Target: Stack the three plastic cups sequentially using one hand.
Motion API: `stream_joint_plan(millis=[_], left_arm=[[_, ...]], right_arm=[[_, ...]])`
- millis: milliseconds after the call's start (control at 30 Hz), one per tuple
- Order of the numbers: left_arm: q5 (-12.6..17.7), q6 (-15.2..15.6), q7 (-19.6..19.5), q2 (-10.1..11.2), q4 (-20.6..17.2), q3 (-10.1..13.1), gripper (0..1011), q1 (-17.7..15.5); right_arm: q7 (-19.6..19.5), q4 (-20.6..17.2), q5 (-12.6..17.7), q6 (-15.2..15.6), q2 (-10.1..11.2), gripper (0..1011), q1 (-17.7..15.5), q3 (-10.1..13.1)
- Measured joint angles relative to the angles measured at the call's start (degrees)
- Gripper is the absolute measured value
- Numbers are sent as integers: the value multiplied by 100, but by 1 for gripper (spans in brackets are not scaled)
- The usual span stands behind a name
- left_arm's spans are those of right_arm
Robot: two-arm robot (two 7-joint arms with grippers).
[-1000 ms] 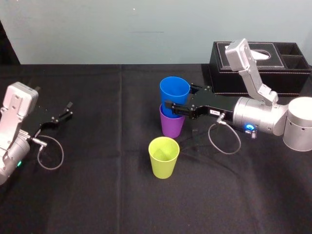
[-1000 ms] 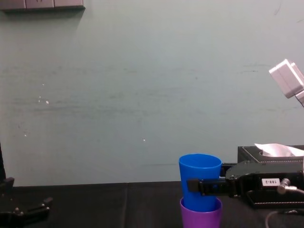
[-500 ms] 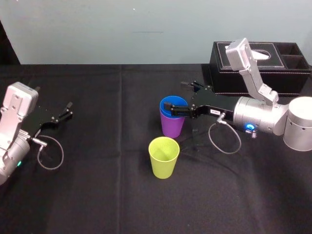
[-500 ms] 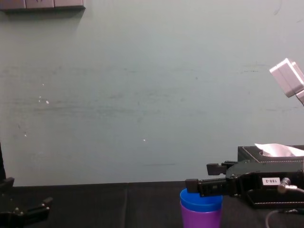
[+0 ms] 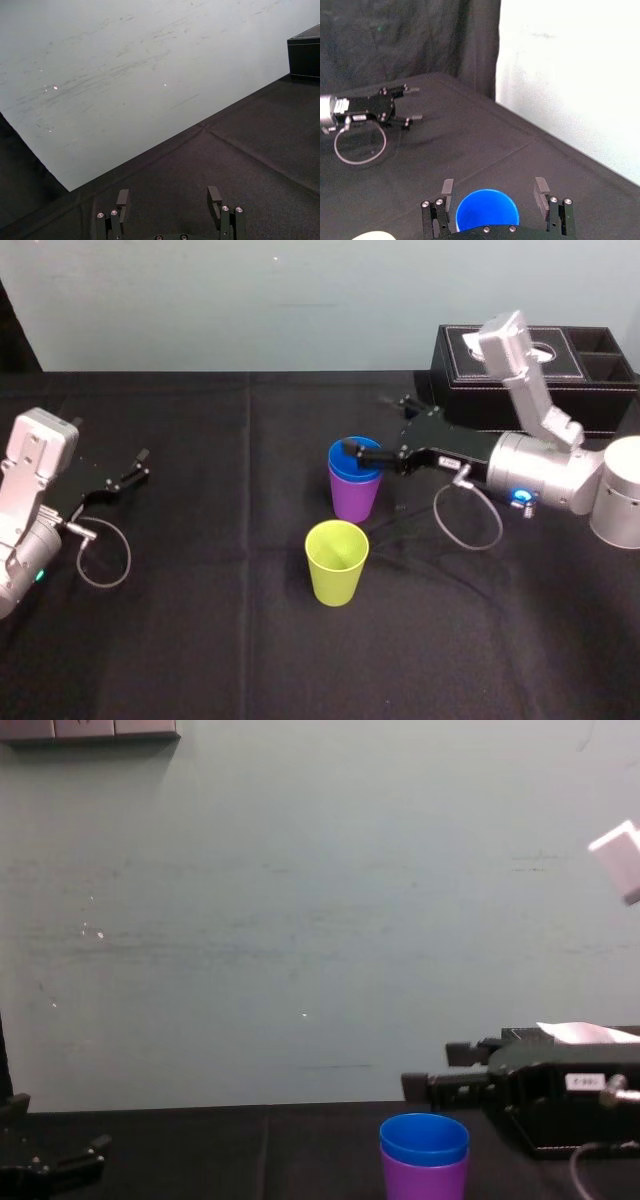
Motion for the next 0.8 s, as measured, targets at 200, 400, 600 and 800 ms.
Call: stream_joint_plan(millis=[200, 400, 600, 800], left_arm=[[0, 0, 0, 0, 0, 0, 1011, 0], [0, 0, 0, 0, 0, 0, 1011, 0], [0, 0, 0, 0, 0, 0, 1011, 0], [0, 0, 0, 0, 0, 0, 1011, 0]], right_arm=[[-168, -560, 231, 48, 220, 1000, -327, 279], [-247, -1385, 466, 132, 666, 1000, -889, 515], [-235, -1993, 729, 211, 1195, 1000, -1463, 738], [-127, -2314, 778, 230, 1685, 1000, -1882, 791]])
